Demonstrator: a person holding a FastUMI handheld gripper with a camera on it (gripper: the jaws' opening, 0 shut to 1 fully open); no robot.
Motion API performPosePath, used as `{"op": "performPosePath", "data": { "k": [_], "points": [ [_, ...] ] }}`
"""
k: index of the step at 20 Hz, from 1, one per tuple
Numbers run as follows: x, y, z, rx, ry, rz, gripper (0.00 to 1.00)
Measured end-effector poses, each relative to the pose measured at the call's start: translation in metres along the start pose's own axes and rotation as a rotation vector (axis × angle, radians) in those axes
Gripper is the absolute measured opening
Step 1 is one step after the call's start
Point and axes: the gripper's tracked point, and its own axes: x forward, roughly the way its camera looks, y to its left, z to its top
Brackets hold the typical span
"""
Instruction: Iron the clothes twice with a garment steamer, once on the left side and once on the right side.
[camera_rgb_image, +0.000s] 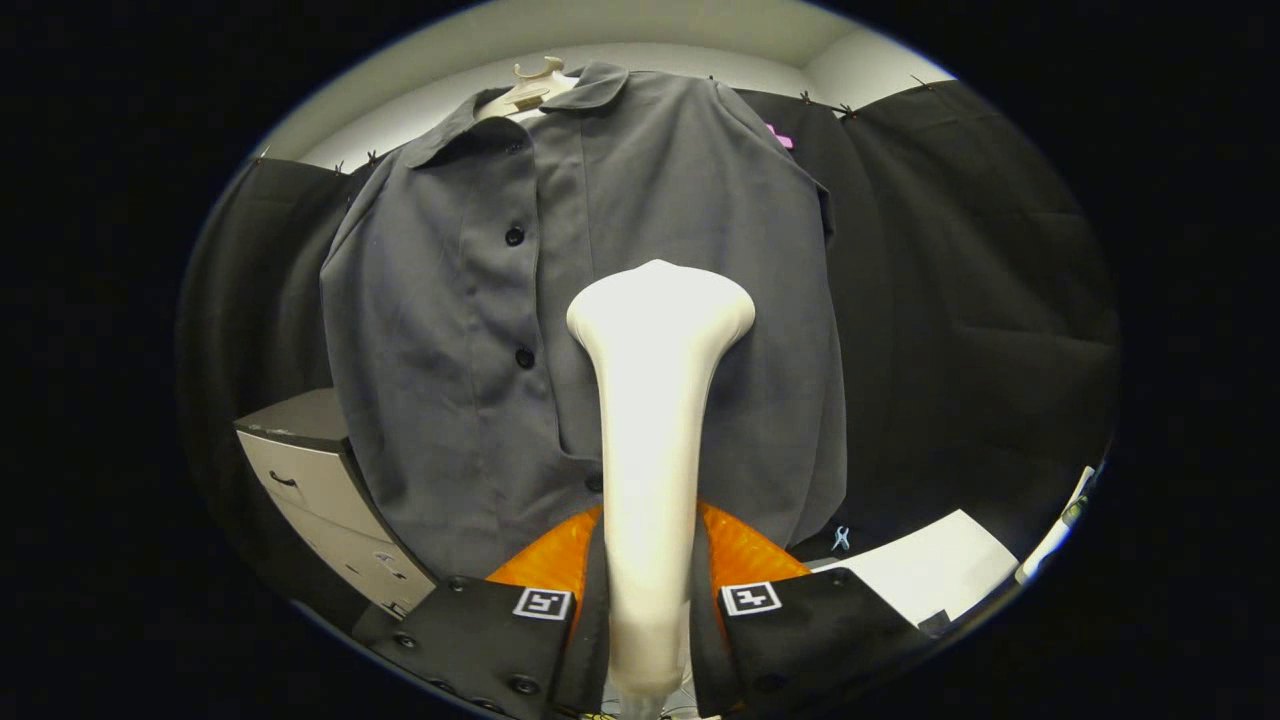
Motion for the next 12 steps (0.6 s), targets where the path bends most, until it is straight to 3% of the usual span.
{"op": "performPosePath", "data": {
  "k": [12],
  "points": [
    [0.001,-0.022,-0.087,0.046,0.133,-0.041,0.41]
  ]
}}
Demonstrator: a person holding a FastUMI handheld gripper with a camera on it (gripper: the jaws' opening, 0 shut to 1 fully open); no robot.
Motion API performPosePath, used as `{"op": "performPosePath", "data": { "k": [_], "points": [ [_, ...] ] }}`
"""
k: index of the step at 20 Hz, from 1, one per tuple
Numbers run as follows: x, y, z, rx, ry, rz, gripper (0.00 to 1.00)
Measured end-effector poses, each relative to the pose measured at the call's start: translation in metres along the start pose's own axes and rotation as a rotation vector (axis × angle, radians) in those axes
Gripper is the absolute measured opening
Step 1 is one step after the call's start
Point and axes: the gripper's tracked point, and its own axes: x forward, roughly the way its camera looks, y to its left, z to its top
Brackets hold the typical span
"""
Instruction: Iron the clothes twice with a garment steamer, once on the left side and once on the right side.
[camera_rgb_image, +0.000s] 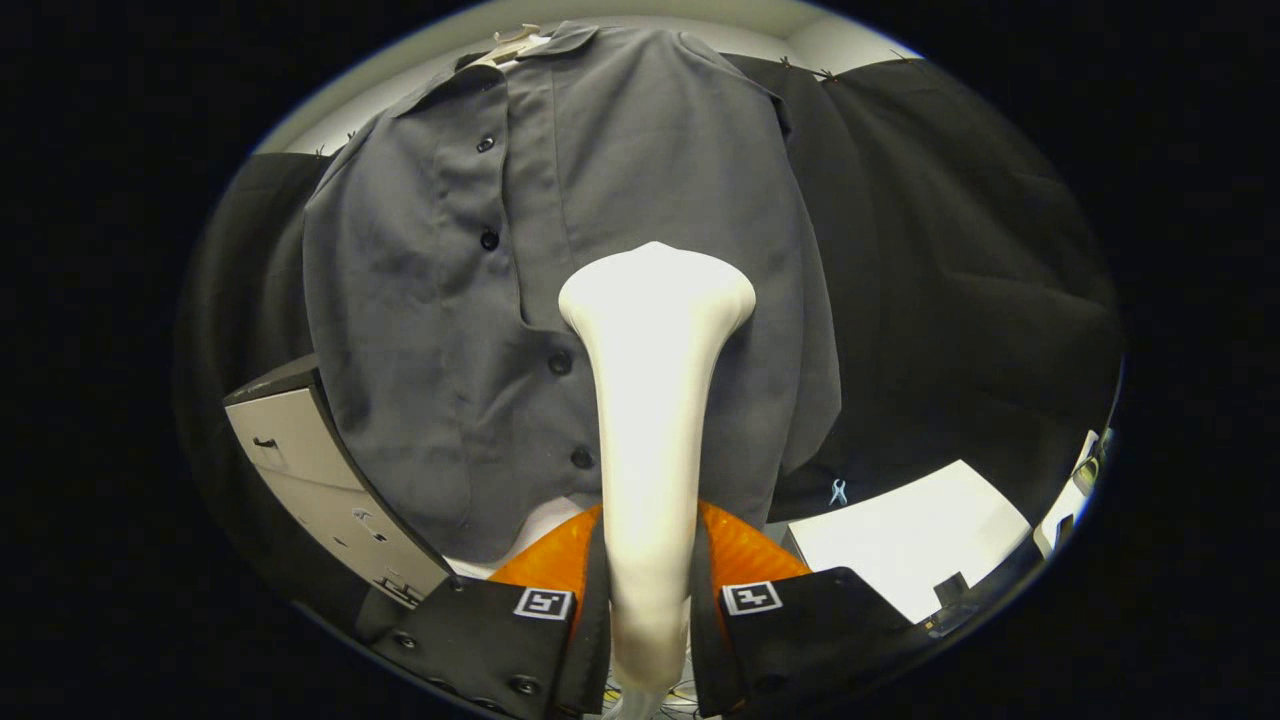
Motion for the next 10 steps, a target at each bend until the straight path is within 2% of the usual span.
{"op": "performPosePath", "data": {
  "k": [10],
  "points": [
    [0.005,-0.024,-0.054,0.015,0.098,-0.041,0.41]
  ]
}}
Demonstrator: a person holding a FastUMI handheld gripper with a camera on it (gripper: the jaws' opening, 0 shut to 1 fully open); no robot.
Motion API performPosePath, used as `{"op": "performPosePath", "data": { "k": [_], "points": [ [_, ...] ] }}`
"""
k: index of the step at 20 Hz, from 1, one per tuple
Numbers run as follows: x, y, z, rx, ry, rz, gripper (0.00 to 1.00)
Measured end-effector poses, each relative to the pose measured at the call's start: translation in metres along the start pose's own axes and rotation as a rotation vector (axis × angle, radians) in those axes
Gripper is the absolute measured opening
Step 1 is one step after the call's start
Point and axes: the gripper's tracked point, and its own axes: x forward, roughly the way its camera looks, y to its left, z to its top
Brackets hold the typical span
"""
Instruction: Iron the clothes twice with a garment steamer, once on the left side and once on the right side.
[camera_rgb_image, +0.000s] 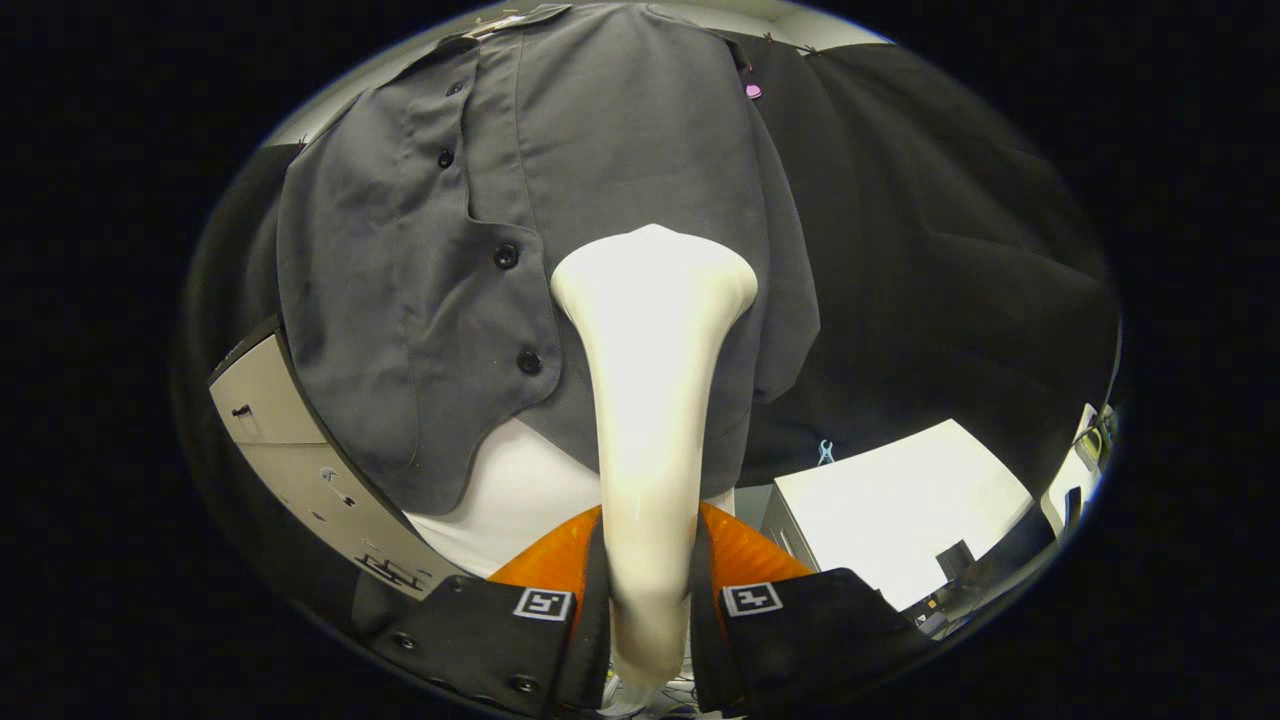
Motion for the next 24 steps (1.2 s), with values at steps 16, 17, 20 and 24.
{"op": "performPosePath", "data": {
  "k": [16,17,20,24],
  "points": [
    [-0.112,0.036,0.094,-0.018,-0.23,0.022,0.41],
    [-0.119,0.044,0.102,-0.026,-0.245,0.032,0.41],
    [-0.139,0.061,0.121,-0.057,-0.289,0.057,0.41],
    [-0.164,0.084,0.153,-0.086,-0.369,0.096,0.41]
  ]
}}
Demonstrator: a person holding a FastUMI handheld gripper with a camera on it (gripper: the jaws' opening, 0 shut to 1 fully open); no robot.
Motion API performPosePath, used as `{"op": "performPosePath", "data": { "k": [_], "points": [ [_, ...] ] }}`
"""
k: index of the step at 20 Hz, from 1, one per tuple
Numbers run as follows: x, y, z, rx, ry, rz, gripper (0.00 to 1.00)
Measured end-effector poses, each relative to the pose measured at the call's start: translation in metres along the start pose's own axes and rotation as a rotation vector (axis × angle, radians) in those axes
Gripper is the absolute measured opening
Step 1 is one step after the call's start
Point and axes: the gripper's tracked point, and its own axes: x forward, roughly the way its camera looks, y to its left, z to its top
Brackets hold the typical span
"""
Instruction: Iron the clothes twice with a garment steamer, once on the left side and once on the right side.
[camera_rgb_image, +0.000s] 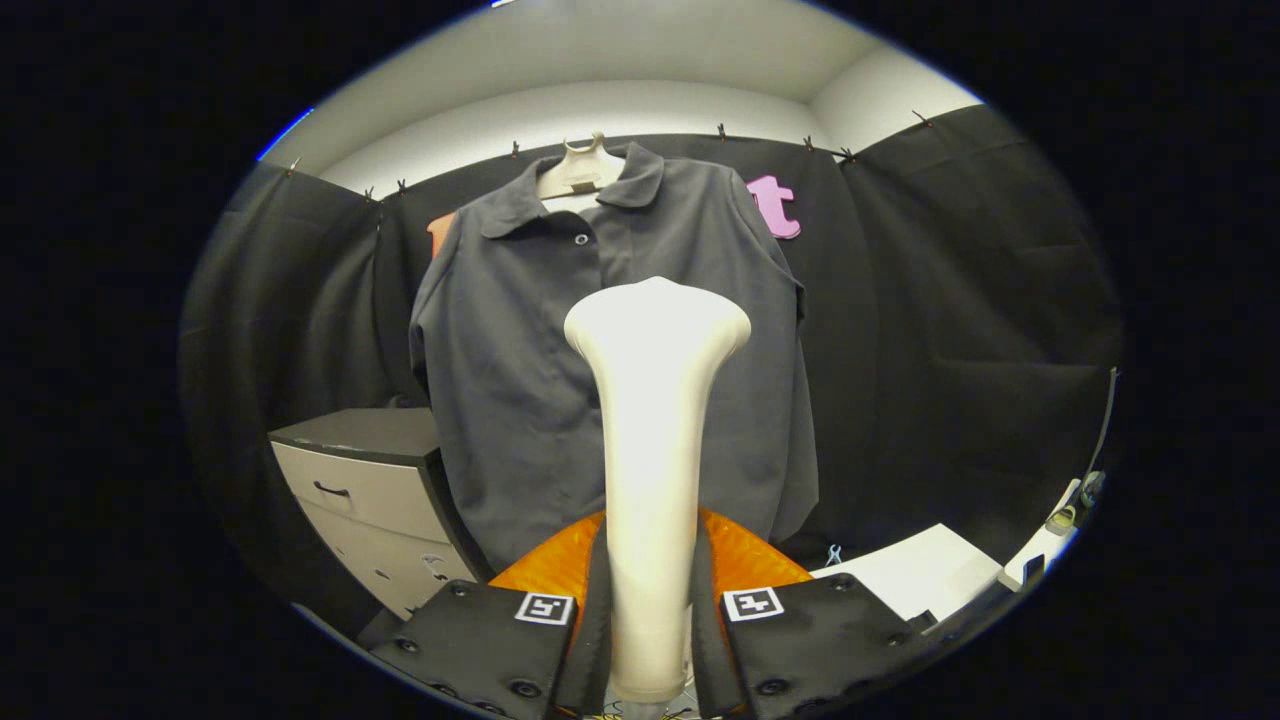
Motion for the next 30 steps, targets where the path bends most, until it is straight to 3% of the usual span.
{"op": "performPosePath", "data": {
  "k": [5,14,30],
  "points": [
    [-0.021,0.015,0.046,-0.025,-0.121,0.023,0.4],
    [-0.038,0.032,0.082,-0.043,-0.188,0.07,0.4],
    [-0.031,0.03,0.065,0.019,-0.16,0.089,0.4]
  ]
}}
